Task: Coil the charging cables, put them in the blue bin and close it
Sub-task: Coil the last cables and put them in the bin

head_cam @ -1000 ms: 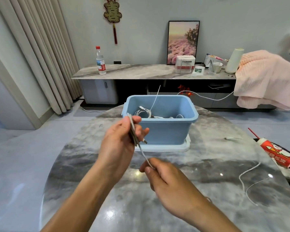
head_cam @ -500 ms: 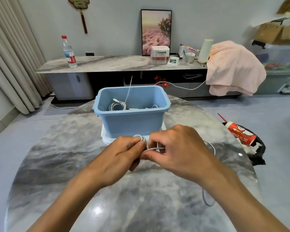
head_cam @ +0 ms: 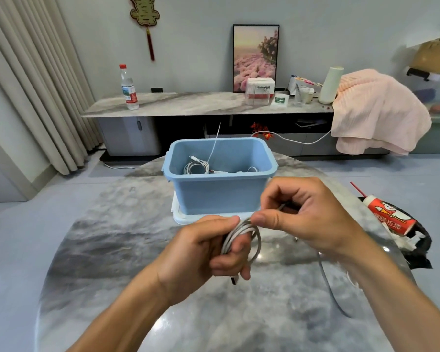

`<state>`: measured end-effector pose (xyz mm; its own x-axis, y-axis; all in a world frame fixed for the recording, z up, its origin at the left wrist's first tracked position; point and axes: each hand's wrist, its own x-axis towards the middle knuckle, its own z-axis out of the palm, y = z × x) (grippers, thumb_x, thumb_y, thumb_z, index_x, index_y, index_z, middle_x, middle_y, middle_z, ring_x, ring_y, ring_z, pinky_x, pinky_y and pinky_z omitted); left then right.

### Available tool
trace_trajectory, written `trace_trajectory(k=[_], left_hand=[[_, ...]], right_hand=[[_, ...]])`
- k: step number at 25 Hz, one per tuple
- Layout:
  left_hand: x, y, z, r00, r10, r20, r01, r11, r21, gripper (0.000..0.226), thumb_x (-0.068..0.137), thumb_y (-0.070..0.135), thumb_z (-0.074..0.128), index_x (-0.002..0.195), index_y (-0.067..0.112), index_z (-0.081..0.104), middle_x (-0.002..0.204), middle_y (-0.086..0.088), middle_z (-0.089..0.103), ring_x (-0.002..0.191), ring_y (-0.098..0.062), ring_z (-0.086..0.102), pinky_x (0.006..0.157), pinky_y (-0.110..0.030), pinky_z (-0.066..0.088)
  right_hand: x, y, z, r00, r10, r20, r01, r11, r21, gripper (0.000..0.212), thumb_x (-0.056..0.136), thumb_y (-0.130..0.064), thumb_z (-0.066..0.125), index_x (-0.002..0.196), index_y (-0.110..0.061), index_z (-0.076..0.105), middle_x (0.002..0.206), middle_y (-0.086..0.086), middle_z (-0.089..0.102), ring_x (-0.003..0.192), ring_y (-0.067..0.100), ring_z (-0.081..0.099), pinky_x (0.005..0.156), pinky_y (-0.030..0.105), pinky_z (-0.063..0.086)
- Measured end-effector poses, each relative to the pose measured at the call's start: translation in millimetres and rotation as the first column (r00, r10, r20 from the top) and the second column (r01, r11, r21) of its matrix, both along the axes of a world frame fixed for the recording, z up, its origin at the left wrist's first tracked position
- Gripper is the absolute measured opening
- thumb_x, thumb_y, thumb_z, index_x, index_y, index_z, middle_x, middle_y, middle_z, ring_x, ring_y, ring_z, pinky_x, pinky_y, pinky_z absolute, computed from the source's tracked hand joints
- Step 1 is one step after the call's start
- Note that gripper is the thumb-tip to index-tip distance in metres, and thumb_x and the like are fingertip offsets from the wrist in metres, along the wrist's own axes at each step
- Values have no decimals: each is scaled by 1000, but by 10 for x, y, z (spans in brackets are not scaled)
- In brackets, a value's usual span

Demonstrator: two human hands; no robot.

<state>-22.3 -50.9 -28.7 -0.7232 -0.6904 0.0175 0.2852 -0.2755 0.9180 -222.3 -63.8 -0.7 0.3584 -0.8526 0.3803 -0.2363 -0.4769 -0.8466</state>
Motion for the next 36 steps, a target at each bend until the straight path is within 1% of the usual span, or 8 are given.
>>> trace_trajectory(k=[4, 10, 14, 18, 24, 30, 33, 36], left_hand=[[72, -23, 62, 957, 176, -230, -144, 978, 150, 33, 97, 28, 40, 71, 13, 53, 49, 4, 33, 44, -13, 31, 73, -31, 49], [108, -135, 53, 728, 611, -311, -524, 789, 322, 27, 99, 20, 36, 95, 6, 59, 64, -2, 44, 57, -15, 48, 96, -38, 47], [114, -252, -57, 686, 718, -119, -727, 672, -140, 24, 96, 25, 44, 98, 7, 59, 61, -1, 55, 61, -14, 50, 87, -28, 47], [155, -280, -174, 592, 763, 258, -296, 504, -812, 24, 97, 33, 40, 86, 21, 58, 69, 4, 56, 66, -11, 52, 66, -29, 43], [30, -106, -71, 884, 389, 262, -240, 855, -460, 39, 95, 35, 42, 67, 13, 58, 55, -6, 44, 50, -18, 35, 60, -36, 33], [61, -37, 41, 976, 181, -119, -183, 983, -3, 37, 95, 33, 38, 68, 13, 52, 46, 1, 27, 44, -16, 25, 71, -33, 48], [236, -60, 123, 887, 286, -362, -245, 957, 156, 35, 98, 30, 34, 76, 13, 56, 52, 2, 36, 49, -14, 34, 81, -32, 49], [265, -146, 146, 774, 515, -370, -447, 857, 258, 25, 97, 21, 37, 87, 10, 57, 64, -1, 38, 57, -16, 38, 93, -37, 47]], right_hand=[[169, -58, -222, 949, -165, 269, 94, 962, 257, 10, 83, -21, 72, 75, -17, 68, 53, -8, 49, 43, 3, 34, 41, 12, 28], [857, 266, -500, 990, -142, 23, 122, 912, 391, 31, 102, -13, 42, 109, -37, 60, 59, -9, 44, 45, 5, 33, 42, 21, 29], [864, 405, -385, 996, -26, -86, 73, 799, 597, 22, 103, -21, 40, 103, -30, 60, 62, -5, 55, 41, 8, 35, 37, 23, 29], [603, 402, -120, 825, -102, -556, 104, 994, -28, 28, 94, -42, 54, 78, -18, 58, 57, -9, 49, 56, 7, 44, 58, 31, 40], [4, 49, 5, 947, -254, -195, 192, 938, -287, 22, 77, -45, 76, 73, -24, 73, 59, -6, 64, 50, 11, 51, 50, 25, 39], [369, -45, -328, 953, -102, 285, 75, 992, 105, 18, 86, -26, 60, 77, -14, 70, 49, -10, 48, 45, 0, 40, 48, 10, 33], [572, 37, -518, 967, -168, 193, 117, 961, 250, 30, 95, -36, 51, 77, -17, 67, 49, -9, 40, 45, 3, 34, 45, 15, 28], [721, 235, -552, 985, -142, -98, 160, 964, 211, 23, 102, -28, 48, 87, -20, 62, 55, -11, 48, 52, 5, 43, 52, 22, 34]])
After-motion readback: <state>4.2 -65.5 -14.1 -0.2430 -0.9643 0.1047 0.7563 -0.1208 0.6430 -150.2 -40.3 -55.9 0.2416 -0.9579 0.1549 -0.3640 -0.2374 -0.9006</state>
